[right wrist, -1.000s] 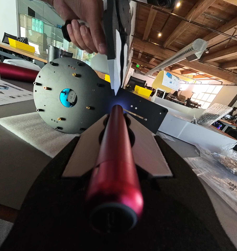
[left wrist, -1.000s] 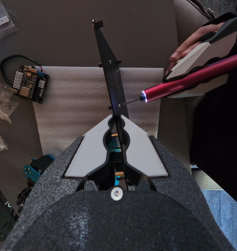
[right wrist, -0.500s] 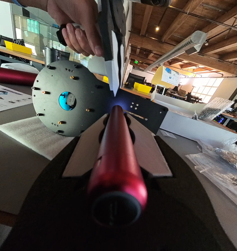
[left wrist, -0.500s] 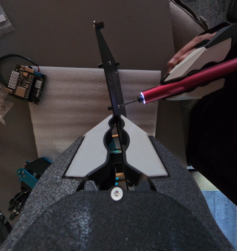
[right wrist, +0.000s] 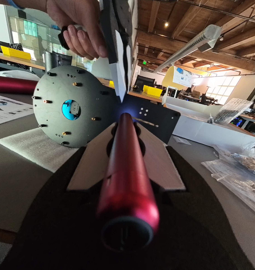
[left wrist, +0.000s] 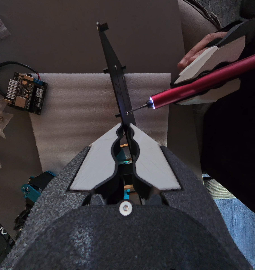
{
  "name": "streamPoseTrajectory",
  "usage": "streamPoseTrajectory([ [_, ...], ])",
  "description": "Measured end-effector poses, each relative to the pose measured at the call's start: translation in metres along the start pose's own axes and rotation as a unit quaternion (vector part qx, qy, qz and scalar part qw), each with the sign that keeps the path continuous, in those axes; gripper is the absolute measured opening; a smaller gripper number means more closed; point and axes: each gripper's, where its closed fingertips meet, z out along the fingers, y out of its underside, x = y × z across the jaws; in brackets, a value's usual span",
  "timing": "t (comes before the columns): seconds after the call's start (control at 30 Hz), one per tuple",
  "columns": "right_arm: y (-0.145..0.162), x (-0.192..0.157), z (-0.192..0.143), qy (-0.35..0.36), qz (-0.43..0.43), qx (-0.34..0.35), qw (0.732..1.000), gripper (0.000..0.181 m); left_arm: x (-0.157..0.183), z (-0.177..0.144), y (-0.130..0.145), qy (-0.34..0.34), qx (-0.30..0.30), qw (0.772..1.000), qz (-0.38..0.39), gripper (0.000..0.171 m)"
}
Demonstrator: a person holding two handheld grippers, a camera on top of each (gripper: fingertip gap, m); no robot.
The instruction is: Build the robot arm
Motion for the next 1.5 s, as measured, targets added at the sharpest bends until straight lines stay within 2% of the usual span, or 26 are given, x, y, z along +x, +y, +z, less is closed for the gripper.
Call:
streamPoseTrajectory([
  [0.17,0.001,0.002,0.000,-0.002,0.003,0.003,1.000,0.022,-0.009,-0.009,-0.005,0.017,0.008,1.000,0.007,0.021],
  [0.43,0.001,0.003,0.000,-0.007,0.011,0.006,1.000,0.022,-0.015,-0.016,-0.017,0.057,0.027,0.997,0.034,0.021],
  [0.53,0.002,0.003,0.000,-0.009,0.013,0.006,1.000,0.022,-0.019,-0.015,-0.015,0.063,0.016,0.995,0.072,0.016],
  [0.67,0.002,0.003,-0.001,-0.008,0.012,0.007,1.000,0.022,-0.034,-0.008,0.003,0.027,-0.041,0.983,0.174,0.016],
  [0.73,0.002,0.003,-0.001,-0.007,0.011,0.007,1.000,0.022,-0.029,0.001,0.008,0.048,-0.052,0.977,0.202,0.016],
  [0.83,0.001,0.003,0.000,-0.007,0.006,0.009,1.000,0.022,-0.019,0.014,0.005,0.099,-0.055,0.977,0.179,0.014],
  [1.0,0.001,0.004,-0.001,-0.005,0.010,0.009,1.000,0.022,-0.017,0.024,0.002,0.133,-0.047,0.972,0.186,0.012],
  [1.5,0.002,0.010,-0.001,-0.011,0.029,0.008,0.999,0.021,-0.017,0.029,-0.002,0.136,-0.038,0.969,0.205,0.006],
])
